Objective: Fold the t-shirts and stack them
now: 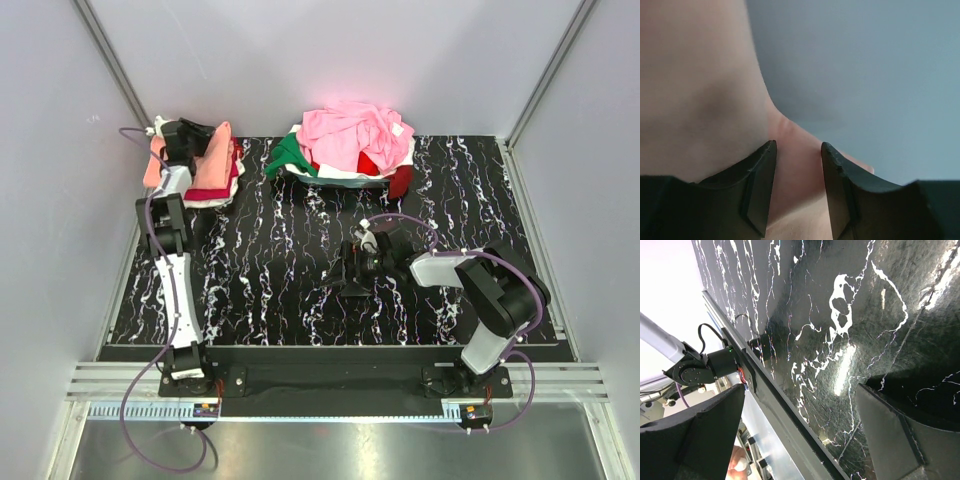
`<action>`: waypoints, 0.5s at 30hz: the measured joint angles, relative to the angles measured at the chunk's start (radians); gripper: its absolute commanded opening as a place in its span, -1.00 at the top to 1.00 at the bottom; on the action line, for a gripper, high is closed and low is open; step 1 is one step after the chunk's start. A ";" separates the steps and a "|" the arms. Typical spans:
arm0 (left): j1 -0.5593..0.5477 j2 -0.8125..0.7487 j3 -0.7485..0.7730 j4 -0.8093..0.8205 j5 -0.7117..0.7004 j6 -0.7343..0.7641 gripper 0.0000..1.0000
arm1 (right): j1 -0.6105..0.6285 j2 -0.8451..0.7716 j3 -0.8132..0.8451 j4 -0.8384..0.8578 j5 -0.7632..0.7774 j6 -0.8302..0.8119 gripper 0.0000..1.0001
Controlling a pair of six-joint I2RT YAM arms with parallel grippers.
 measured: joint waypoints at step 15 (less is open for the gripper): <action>-0.003 -0.228 -0.173 0.159 0.045 -0.064 -0.97 | -0.003 0.000 -0.003 0.005 0.001 0.001 -1.00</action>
